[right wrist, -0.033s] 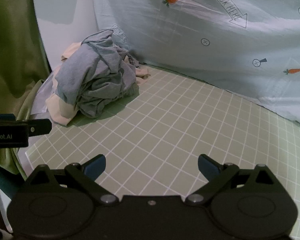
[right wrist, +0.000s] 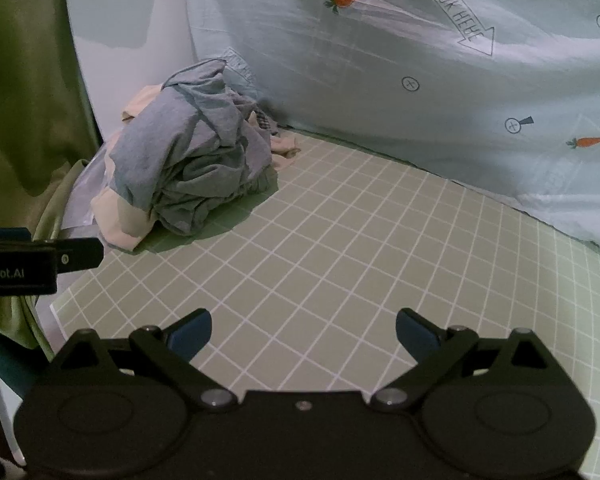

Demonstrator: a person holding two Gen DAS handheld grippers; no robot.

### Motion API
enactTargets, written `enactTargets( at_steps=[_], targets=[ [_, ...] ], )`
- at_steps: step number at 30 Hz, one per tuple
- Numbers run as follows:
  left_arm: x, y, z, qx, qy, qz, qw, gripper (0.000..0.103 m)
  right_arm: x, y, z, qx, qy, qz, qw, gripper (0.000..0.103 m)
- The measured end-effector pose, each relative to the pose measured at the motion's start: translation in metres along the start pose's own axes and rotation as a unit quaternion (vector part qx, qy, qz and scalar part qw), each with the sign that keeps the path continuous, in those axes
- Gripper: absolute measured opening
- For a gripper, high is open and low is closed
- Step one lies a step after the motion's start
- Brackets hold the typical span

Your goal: Fold clothes

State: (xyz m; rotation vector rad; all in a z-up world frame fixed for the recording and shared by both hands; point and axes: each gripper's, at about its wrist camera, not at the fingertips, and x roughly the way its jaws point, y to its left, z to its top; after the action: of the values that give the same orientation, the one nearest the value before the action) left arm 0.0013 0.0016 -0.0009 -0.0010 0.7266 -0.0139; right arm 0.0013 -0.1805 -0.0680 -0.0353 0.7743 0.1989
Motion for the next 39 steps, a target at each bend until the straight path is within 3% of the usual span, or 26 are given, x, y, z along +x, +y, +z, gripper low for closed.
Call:
enactTargets(
  at_steps=[39],
  targets=[
    [0.021,0.004,0.009,0.007,0.016,0.003,0.9998,0.103,0.018,-0.002,0.003,0.01,0.011,-0.006,1.0,0.1]
  ],
)
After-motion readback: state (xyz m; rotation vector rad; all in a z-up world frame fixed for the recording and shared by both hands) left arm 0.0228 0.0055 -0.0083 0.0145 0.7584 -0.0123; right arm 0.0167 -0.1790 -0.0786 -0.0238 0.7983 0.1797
